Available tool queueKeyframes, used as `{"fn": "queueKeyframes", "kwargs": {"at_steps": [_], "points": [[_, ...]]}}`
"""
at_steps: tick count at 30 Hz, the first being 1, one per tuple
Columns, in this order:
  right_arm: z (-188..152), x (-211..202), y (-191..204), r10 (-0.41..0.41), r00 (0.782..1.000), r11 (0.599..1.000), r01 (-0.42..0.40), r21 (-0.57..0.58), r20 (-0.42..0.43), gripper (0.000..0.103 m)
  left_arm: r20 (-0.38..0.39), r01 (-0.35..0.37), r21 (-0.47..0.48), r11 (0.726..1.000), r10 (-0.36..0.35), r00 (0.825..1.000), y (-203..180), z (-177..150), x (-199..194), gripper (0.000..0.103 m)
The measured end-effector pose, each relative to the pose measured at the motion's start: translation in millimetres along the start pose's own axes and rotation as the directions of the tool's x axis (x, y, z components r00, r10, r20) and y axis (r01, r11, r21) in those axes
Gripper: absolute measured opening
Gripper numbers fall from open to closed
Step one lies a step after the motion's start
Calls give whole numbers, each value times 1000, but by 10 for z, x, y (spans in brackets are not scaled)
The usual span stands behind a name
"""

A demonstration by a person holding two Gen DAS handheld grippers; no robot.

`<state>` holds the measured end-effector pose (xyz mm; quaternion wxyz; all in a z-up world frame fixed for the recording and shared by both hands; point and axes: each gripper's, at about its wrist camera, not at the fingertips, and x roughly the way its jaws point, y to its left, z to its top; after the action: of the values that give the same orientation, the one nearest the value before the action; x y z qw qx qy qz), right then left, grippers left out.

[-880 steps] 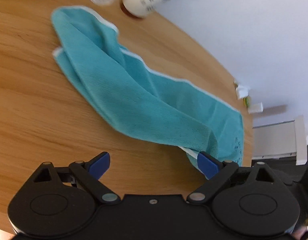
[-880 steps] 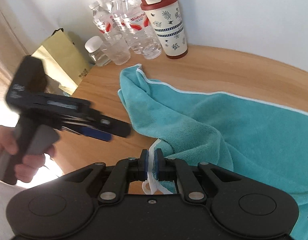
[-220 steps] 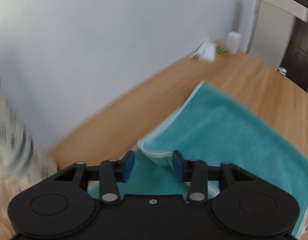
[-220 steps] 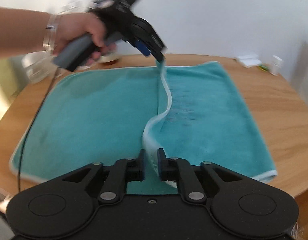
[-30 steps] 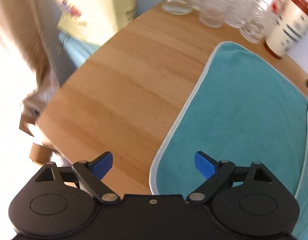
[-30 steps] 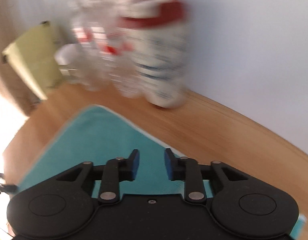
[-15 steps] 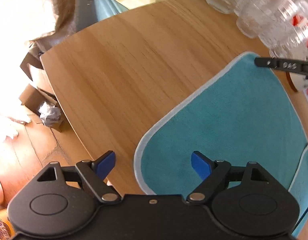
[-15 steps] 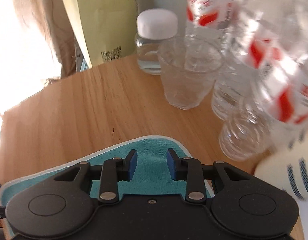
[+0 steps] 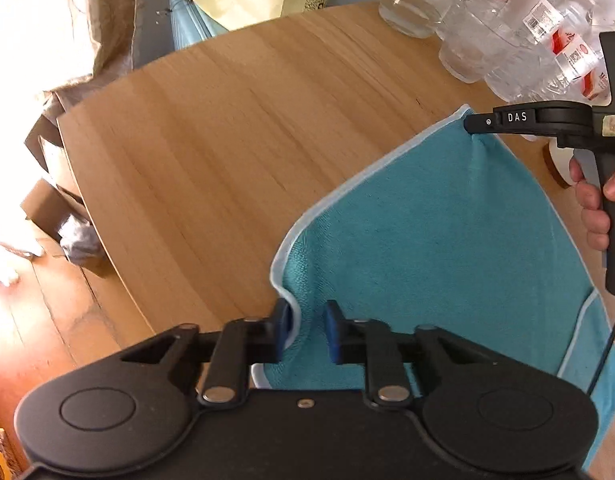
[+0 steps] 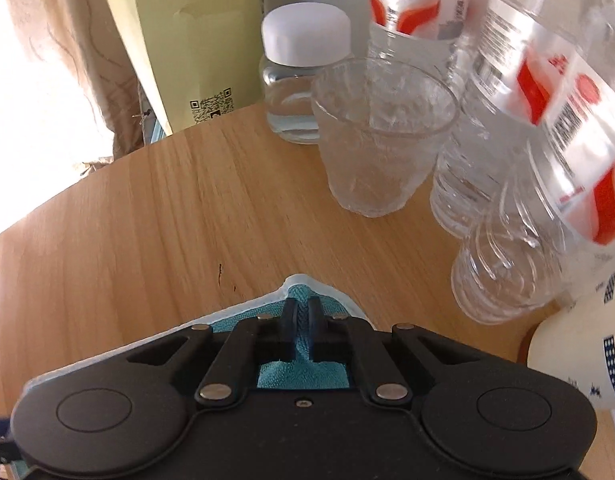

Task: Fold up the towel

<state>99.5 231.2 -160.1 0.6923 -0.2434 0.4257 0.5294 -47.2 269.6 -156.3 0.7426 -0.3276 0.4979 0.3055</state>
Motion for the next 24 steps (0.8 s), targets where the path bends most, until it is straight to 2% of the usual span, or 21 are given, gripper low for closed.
{"fn": "queueKeyframes", "kwargs": {"at_steps": [4,7,10,12,17,20,24], "points": [[-34,-260,-30,20,998,999,-22,26,66,4,26,48,5,999,-48,999,-10,-18,-25,7],[-58,-399,-51,7,995,999,-11,34,96,4,58,67,22,998,-68,996,-22,-17,-91,7],[-111,-643,-111,-4,990,997,-7,74,142,4,76,114,43,993,-117,990,-10,15,-184,7],[-175,-853,-138,-17,984,994,-2,106,179,4,82,155,72,985,-161,984,-7,44,-265,7],[-291,-1215,-171,-37,968,989,0,147,248,4,96,196,184,963,-216,972,-88,-2,-475,7],[-402,-1438,-236,-51,954,982,-6,189,295,4,88,232,208,950,-254,963,-144,-70,-571,7],[-610,-1697,-301,-59,943,976,-14,215,328,4,114,264,238,935,-297,948,-280,-223,-811,7]]}}
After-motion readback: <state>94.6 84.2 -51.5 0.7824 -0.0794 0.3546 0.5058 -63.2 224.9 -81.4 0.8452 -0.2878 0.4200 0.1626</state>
